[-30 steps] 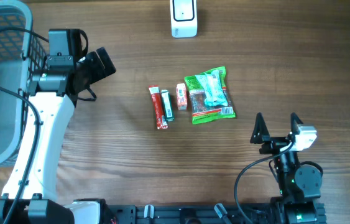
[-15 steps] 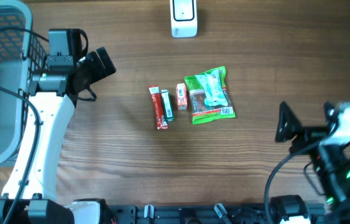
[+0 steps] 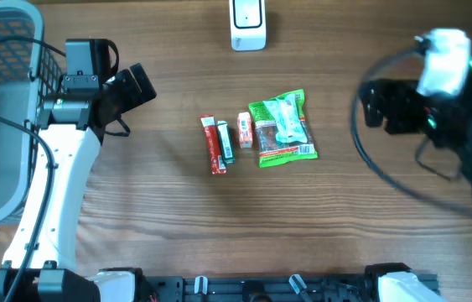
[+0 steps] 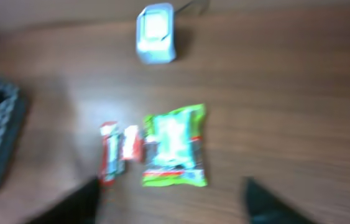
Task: Scan the item barcode
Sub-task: 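Swing the right gripper over to the mint-green wipes pack, then lower the right gripper and grasp the mint-green wipes pack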
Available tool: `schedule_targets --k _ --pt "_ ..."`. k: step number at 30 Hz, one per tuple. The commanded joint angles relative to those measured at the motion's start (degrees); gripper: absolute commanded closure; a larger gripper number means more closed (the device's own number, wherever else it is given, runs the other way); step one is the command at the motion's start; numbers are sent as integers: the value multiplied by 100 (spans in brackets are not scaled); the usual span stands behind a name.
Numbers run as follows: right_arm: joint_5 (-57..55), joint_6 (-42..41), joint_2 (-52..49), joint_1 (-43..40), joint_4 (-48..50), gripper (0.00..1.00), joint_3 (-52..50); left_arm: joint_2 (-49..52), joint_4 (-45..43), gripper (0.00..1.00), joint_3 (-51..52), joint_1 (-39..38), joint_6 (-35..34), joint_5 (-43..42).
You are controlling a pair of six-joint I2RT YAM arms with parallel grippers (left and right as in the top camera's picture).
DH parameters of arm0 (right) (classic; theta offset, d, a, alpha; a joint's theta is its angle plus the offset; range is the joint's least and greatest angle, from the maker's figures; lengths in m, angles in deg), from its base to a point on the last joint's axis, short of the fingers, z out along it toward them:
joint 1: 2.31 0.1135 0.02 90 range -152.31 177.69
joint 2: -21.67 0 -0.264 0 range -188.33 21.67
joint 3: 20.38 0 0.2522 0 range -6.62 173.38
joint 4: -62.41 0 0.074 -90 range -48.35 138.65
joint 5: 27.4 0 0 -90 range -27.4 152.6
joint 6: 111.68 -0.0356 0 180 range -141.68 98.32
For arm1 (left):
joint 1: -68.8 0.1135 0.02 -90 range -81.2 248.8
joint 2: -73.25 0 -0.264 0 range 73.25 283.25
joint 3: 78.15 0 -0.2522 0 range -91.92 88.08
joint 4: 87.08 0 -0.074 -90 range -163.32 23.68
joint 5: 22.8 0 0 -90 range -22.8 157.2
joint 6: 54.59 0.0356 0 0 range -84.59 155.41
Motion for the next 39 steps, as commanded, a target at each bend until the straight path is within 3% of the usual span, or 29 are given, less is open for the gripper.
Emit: schedule_targets --k 1,8,11,21,30,34,39 --pt "920 37 -717 129 2 96 -94 59 -9 0 -39 33 90 76" --pt "844 -15 -1917 664 463 96 -605 59 -9 0 -37 33 90 76" --pt "313 -481 -2380 920 1075 96 -1047 59 -9 0 -39 33 90 76" --pt "-199 -918 -3532 1351 3292 95 -2317 59 -9 0 -39 33 87 76" --pt "-151 -1158 -4221 1700 3311 95 -2444 59 -9 0 -39 33 90 76" --pt "-2 -1126 -3934 1635 2918 94 -2061 59 -9 0 -39 33 87 76" --pt "-13 -848 -3064 1600 2704 83 -1777 59 -9 0 -37 33 90 76"
